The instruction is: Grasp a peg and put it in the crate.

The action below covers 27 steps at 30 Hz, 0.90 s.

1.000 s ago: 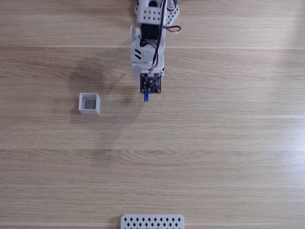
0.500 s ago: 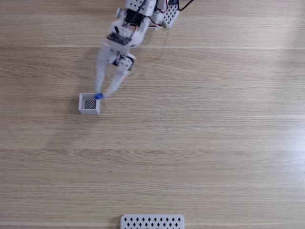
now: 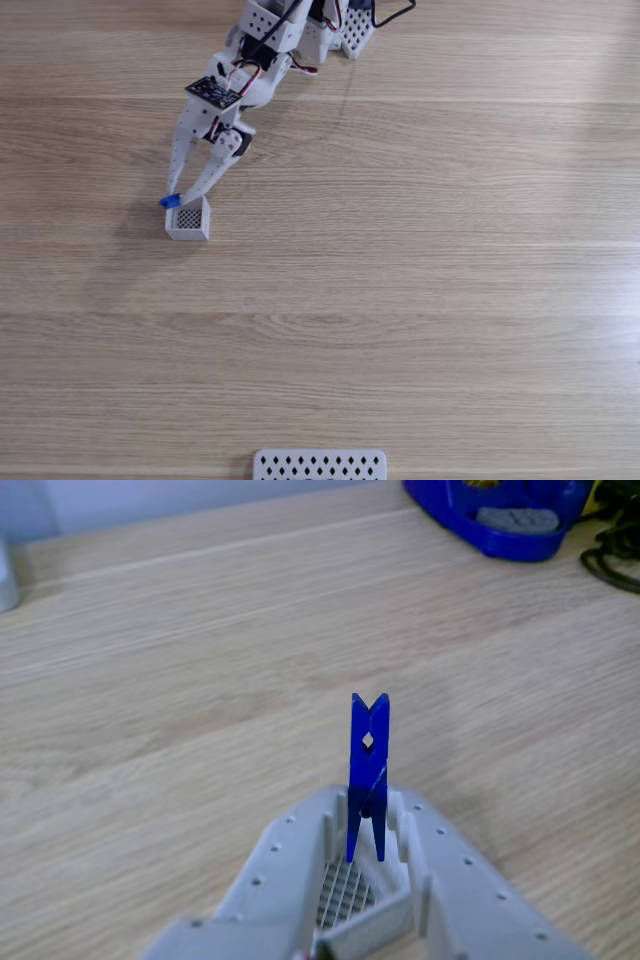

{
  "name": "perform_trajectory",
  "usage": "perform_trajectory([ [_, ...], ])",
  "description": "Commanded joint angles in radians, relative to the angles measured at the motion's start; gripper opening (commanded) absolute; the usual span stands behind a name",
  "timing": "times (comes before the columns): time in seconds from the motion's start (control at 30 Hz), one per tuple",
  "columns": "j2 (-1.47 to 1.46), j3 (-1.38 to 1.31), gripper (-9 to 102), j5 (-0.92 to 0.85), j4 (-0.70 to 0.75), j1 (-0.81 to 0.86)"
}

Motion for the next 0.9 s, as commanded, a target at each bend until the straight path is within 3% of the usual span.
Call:
perform_trajectory([
  [0.0, 0.0, -0.12, -1, 0.002, -0.037, 0.009],
  [0.5, 0.006, -0.121, 0, -0.005, 0.054, 0.003],
  [0.87, 0.006, -0.126, 16, -0.005, 0.046, 0.008],
])
